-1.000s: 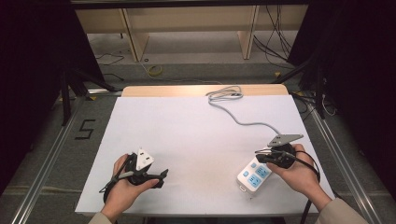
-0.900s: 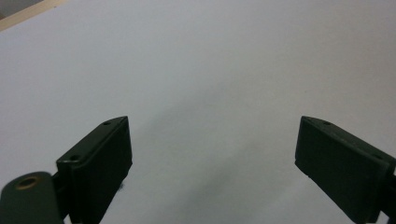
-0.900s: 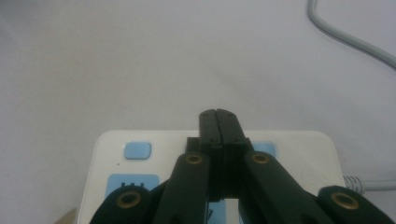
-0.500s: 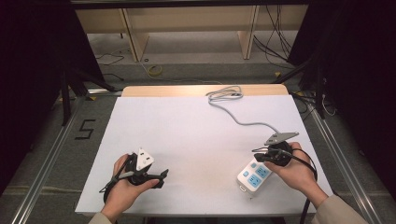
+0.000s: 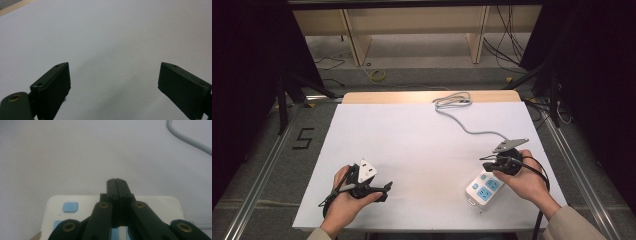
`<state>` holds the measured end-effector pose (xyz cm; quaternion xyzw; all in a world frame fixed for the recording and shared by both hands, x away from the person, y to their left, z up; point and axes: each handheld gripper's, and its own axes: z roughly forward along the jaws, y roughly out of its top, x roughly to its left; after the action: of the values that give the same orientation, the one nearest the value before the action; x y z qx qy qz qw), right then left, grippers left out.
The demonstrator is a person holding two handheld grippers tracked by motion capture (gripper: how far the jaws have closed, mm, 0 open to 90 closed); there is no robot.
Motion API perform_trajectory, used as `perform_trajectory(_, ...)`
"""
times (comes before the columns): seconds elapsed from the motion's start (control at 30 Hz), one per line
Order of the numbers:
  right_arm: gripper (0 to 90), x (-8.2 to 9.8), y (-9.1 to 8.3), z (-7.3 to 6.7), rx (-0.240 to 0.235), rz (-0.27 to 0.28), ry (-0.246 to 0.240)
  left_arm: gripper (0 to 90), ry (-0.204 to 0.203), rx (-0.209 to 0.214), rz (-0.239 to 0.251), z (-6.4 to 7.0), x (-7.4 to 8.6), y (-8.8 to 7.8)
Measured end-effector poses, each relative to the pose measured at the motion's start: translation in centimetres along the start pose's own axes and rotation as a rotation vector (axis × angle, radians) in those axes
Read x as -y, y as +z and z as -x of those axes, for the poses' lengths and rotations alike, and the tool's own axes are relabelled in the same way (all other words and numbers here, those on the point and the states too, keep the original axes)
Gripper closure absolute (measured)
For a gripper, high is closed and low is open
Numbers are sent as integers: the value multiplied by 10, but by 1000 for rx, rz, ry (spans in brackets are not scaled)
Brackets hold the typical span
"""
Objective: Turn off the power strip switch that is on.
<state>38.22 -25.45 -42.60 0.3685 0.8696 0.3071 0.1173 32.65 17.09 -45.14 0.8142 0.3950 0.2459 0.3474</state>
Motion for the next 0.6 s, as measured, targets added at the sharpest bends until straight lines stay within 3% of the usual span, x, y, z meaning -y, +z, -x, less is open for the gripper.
perform_trajectory(0.6,900,-3,10,-3,-26,-100,-25,107,3,2,-4,0,0,0)
